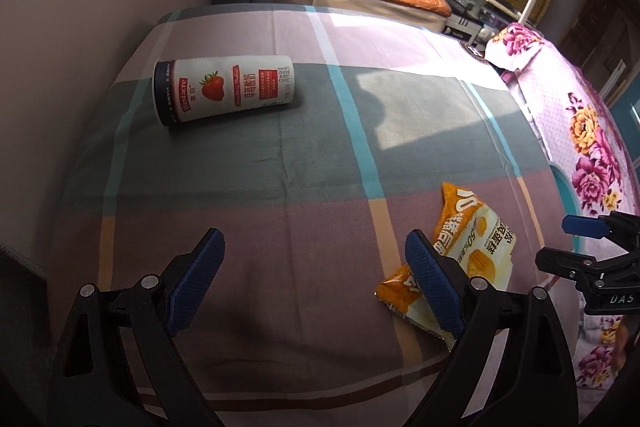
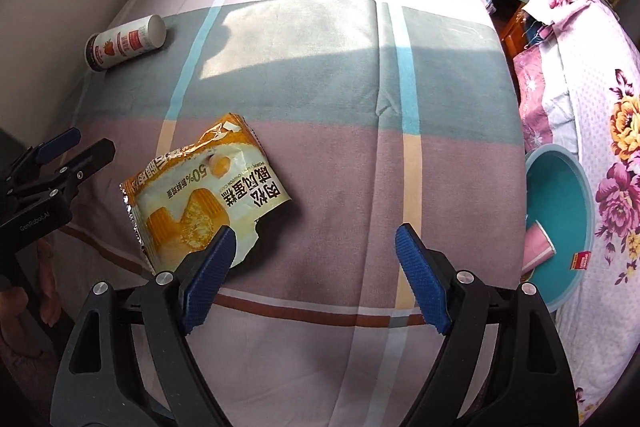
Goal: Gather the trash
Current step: 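Move both open tools back over the cake packet and yogurt bottle, then grasp the orange cake packet with the right tool while the left tool grasps the yogurt bottle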
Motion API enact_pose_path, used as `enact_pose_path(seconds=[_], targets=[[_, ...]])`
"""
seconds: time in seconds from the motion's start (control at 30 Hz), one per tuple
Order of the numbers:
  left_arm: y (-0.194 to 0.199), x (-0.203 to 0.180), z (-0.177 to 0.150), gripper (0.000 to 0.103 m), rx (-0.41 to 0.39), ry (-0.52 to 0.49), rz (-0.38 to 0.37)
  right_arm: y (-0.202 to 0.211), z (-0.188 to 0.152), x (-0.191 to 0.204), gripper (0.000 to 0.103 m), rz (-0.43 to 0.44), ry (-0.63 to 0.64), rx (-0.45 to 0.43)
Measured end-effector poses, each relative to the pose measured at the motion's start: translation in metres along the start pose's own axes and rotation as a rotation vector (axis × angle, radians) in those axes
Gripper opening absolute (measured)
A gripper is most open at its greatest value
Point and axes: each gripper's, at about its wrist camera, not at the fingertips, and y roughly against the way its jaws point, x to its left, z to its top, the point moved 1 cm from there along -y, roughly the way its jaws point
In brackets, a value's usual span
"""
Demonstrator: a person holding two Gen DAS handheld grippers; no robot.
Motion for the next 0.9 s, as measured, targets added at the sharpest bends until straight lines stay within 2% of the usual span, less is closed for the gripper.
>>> enact_pose_path(seconds=[0.13,0.3,0.47,0.63,0.73,0.9], targets=[[0.001,0.02,-0.002,0.092,0.005,0.008,0.014,-0.01,0.008,0.017,0.078,0.031,0.0,0.044],[-0.001,0.035,-0.003,0.092,0.014,0.006,0.024,-0.016,0.028,0.025,0.078,0.052,-0.088,0.074],[-0.004,0.042,-0.007,0.092,0.018,0.016,0.013,-0.026,0.052,0.035,0.083,0.04,-0.187,0.092],[-0.006,0.046,-0.011,0.092,0.024,0.019,0.013,-0.037,0.068,0.055,0.083,0.006,-0.193,0.109],[-0.004,0.048,-0.012,0.092,0.024,0.026,0.01,-0.047,0.068,0.061,0.083,-0.039,-0.177,0.141],[-0.004,0.051,-0.012,0.092,0.022,0.028,0.007,-0.05,0.054,0.048,0.087,-0.049,-0.203,0.161]])
